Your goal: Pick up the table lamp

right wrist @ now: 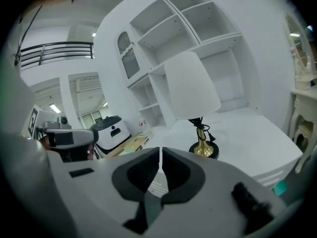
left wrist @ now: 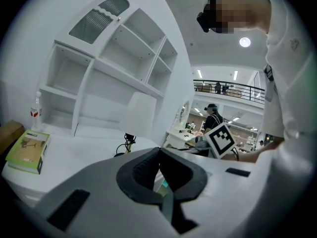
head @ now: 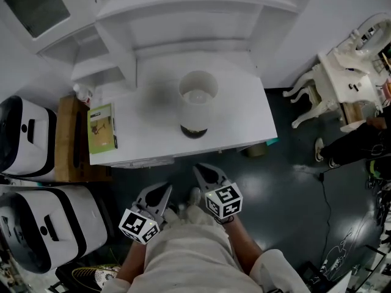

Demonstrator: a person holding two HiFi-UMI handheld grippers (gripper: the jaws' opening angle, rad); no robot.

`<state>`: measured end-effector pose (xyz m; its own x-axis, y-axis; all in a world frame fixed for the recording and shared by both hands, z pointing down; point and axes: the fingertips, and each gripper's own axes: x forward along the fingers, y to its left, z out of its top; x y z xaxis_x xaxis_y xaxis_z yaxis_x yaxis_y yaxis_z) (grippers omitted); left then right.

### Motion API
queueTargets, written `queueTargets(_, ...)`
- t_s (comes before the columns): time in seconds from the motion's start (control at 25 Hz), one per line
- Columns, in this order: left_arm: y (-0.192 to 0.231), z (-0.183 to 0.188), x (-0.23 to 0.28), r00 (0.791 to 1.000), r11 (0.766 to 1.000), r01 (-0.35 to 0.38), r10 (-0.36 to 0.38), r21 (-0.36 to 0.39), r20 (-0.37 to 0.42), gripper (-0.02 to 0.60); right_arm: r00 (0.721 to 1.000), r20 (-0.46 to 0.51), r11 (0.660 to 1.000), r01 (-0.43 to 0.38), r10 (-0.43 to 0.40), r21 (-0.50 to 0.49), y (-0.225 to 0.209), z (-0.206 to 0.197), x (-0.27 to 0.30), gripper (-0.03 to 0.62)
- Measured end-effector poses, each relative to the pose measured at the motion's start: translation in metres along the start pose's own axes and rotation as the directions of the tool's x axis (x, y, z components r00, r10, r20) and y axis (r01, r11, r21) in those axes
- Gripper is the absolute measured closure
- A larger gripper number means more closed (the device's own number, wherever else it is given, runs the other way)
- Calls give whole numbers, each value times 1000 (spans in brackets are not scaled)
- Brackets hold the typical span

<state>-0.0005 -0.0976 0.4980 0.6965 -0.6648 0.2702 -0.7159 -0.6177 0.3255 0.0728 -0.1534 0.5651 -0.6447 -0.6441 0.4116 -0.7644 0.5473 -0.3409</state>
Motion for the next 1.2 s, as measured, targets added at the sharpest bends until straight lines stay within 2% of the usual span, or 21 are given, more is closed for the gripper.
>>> queueTargets(0.36,18,-5,4,1000,1000,-15,15,0,-11,575,999,-43,999,22,-24,-30,-26,-20,47,573)
queueTargets(0.56,24,-9,7,1000,1000,-17,17,-10,-23,575,998,-51,999,34,-34,1,-43,-23,66,473)
queueTargets(0.76,27,-12,7,999,1000,-23,23,-19,-36,574,997,-47,998,66,-66,-4,-63,-23,85,428)
queueTargets(1.2,30,-27,-3,998,998,-31,28,-58,-63,574,980,-16,980,200,-200,-25,-109,-17,118,331)
